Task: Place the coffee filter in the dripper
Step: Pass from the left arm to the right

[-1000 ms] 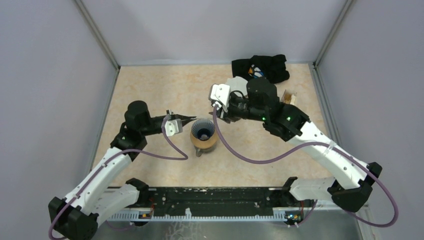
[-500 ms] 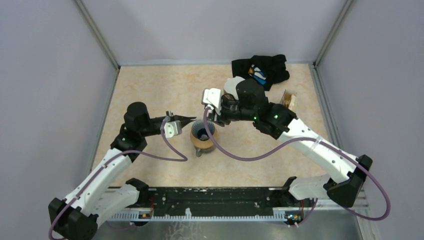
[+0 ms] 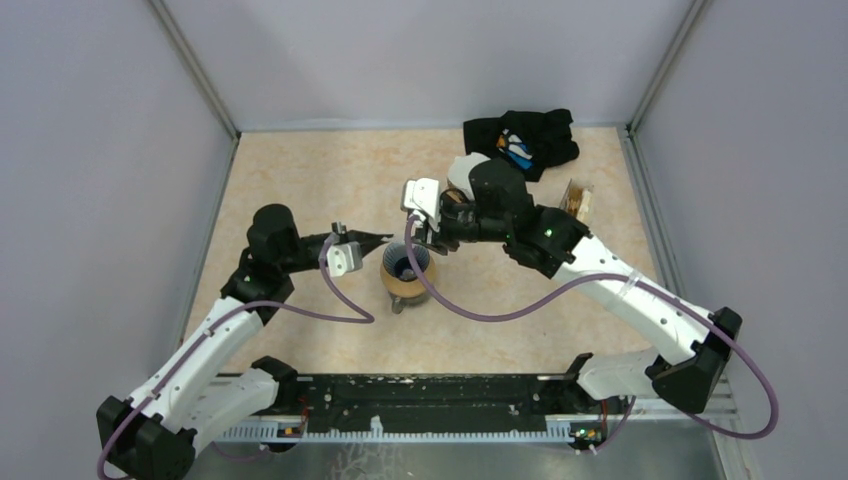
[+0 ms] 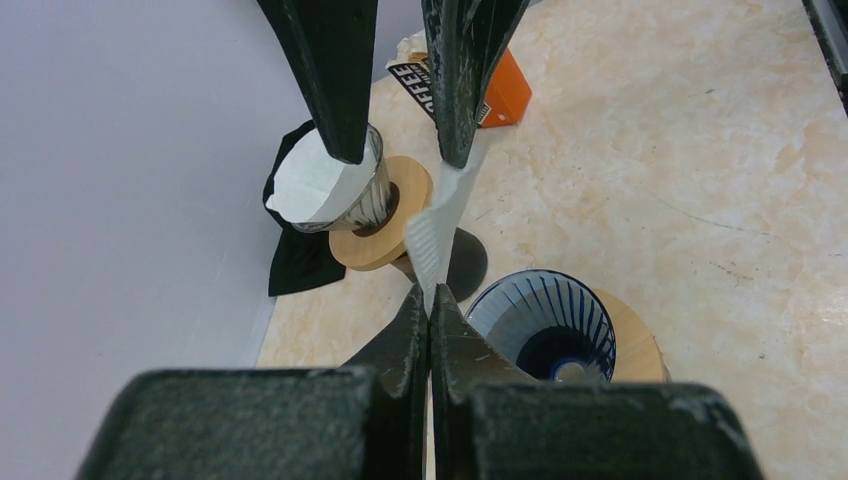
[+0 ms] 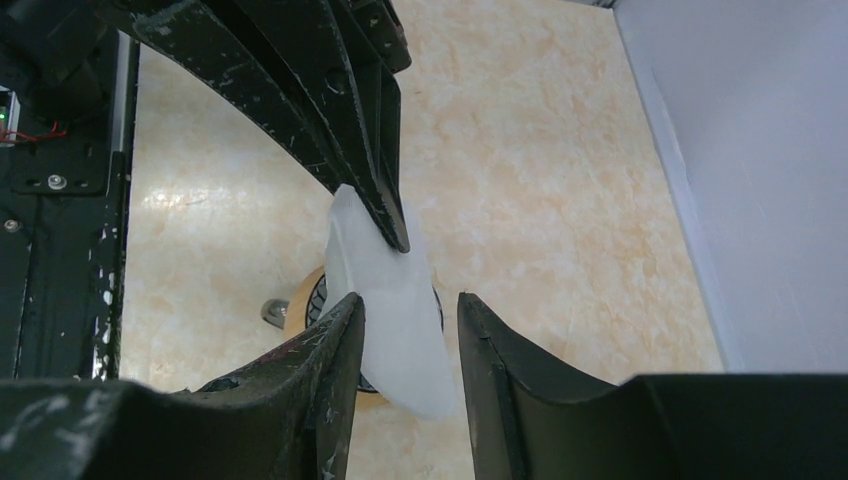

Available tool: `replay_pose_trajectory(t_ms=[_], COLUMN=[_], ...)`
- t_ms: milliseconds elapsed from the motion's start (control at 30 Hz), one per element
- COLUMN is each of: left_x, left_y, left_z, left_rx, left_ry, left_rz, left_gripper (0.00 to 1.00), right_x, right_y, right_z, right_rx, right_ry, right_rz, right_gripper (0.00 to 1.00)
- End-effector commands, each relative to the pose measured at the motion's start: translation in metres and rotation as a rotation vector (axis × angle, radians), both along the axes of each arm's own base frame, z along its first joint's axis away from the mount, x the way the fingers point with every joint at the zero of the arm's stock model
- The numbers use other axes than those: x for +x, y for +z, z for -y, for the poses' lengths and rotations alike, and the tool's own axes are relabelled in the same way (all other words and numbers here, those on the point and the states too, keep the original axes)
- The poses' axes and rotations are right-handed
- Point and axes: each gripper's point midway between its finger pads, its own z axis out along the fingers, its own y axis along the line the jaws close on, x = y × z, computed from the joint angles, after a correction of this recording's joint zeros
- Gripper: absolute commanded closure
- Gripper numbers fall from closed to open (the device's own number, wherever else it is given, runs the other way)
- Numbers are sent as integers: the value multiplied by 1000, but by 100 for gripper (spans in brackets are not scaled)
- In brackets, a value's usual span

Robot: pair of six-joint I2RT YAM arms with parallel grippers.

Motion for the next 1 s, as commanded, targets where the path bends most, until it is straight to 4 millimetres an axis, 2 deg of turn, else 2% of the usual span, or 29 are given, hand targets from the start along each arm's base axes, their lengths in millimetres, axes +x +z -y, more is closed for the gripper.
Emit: replay_pose_trajectory(t_ms=[0, 233, 467, 633, 867, 967], left_x=[-12, -17, -24, -28, -27, -26], left_y=[9, 14, 18, 19, 14, 12], left_z=[3, 4, 6, 8, 9, 10], left_rx=[-26, -40, -56, -65, -62, -61], left_ry=[-54, -74, -108, -133, -136, -135], left_rz=[30, 30, 25, 9, -21, -28], left_gripper=[100, 100, 100, 100, 100, 100], right_x=[5, 14, 16, 13, 4, 0], right_y=[-1, -22, -32, -31, -18, -14], right_z=[-6, 0, 2, 0, -1, 0], right_rx=[7, -57, -69, -41, 8, 20], right_ry=[-10, -54, -51, -20, 31, 39], right_rz=[23, 24, 8, -6, -14, -17], right_gripper=[60, 62, 66, 77, 98, 100])
